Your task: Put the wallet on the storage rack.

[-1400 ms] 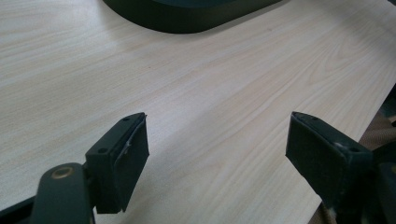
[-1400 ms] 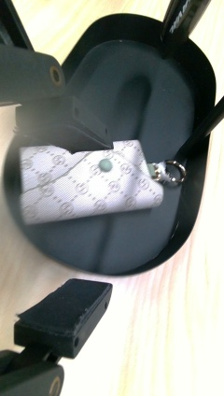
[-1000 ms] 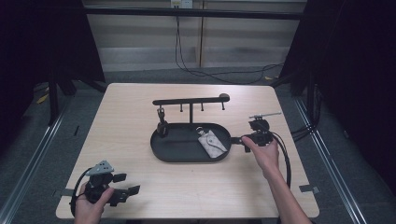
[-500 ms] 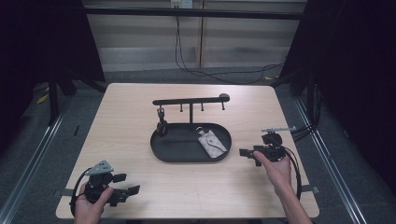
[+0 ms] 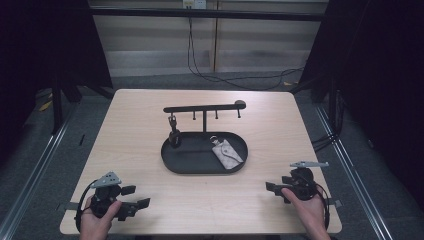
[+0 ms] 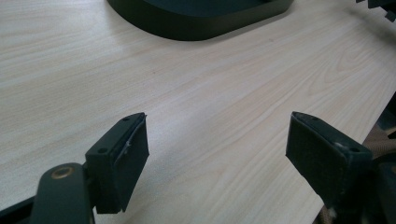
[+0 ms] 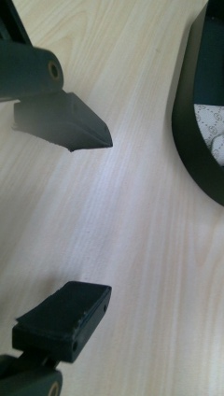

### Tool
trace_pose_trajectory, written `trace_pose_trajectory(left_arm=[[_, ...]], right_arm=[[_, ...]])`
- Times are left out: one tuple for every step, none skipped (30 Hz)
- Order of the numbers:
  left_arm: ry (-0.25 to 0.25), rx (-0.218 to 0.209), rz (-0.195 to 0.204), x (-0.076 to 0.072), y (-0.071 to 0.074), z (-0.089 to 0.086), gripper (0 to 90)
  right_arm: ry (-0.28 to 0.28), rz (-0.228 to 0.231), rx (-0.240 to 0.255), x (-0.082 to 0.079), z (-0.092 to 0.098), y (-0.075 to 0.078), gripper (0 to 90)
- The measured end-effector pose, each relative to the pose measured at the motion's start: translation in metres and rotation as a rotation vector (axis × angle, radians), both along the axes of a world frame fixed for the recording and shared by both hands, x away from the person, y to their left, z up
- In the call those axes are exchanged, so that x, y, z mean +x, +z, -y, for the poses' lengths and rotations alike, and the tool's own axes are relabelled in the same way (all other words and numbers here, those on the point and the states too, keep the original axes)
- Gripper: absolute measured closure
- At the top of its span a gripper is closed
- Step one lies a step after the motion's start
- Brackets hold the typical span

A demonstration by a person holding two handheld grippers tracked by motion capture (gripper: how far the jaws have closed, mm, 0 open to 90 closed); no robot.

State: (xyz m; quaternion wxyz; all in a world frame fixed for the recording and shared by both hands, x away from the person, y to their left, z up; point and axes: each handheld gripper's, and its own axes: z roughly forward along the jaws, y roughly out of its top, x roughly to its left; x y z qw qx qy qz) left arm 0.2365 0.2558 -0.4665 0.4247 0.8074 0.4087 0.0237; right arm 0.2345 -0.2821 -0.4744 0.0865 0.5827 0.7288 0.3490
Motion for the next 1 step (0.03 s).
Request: trace_pose_trajectory(left_arm=[[0.000, 0.001, -0.001, 0.0000, -0.0001, 0.0001, 21.1]], right_arm=[[-0.002, -0.005, 0.012, -0.0004, 0.0032, -0.0018, 21.1]])
